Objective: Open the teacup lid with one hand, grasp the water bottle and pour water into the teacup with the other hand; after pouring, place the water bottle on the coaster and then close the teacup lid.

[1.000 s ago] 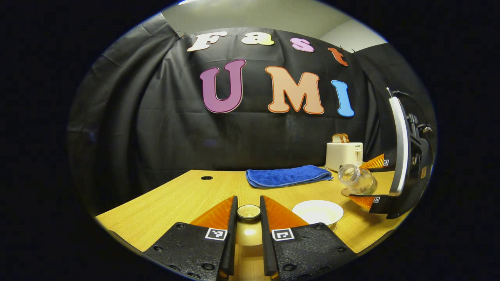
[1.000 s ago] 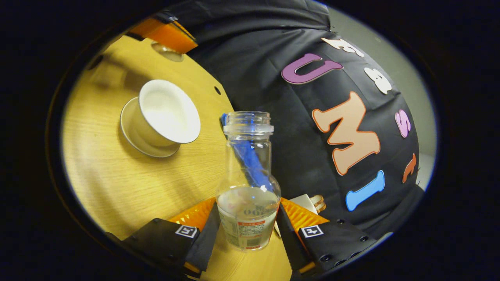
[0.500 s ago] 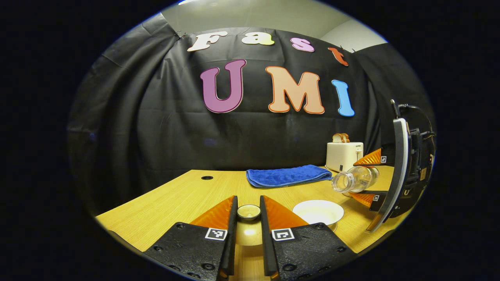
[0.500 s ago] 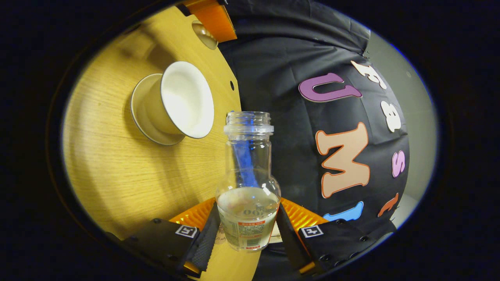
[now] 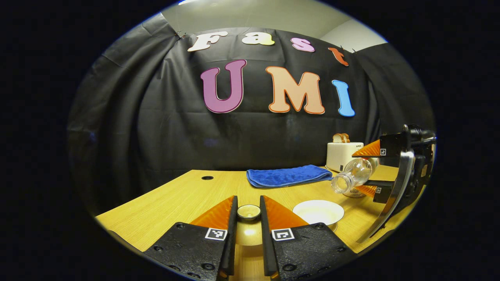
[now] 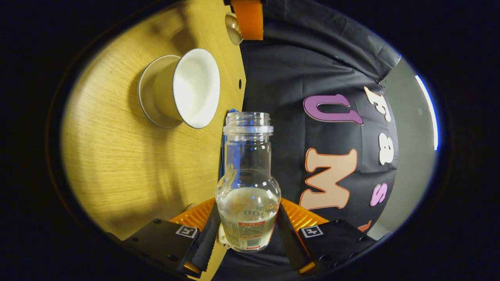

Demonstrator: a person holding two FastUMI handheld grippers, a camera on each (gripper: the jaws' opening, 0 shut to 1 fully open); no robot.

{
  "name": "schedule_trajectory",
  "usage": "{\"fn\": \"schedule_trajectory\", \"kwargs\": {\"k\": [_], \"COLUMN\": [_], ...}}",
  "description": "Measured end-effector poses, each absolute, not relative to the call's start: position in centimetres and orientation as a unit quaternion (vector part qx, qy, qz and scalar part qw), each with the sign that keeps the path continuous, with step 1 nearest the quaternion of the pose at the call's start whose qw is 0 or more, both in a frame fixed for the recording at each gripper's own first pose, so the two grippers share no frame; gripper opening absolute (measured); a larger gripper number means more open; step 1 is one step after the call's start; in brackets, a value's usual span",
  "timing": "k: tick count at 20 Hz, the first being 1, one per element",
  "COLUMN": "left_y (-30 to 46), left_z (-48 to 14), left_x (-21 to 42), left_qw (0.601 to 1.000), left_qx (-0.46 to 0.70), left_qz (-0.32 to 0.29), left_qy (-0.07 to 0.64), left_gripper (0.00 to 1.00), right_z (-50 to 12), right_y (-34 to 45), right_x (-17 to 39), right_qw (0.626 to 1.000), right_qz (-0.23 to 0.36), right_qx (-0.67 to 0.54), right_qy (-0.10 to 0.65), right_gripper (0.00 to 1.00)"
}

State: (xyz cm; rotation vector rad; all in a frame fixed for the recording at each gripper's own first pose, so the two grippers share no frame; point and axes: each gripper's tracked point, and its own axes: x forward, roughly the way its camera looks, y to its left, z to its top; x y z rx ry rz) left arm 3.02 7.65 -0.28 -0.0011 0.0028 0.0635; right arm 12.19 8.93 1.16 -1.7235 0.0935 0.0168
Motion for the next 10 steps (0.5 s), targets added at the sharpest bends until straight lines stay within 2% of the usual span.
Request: {"fn": "schedule_trajectory", "kwargs": {"k": [10], "left_y": [7.69], "left_z": [-0.35], "left_x": [3.01], "left_qw": [0.999], "left_qx": [-0.001], "left_qz": [0.033], "left_qy": [0.001], "left_gripper": [0.27], "right_z": [2.08], "right_y": [9.77], "right_x": [12.16], "right_qw": [0.593], "right_qz": [0.009], "right_qx": [-0.805], "right_qy": [0.01], "right_gripper": [0.8]}}
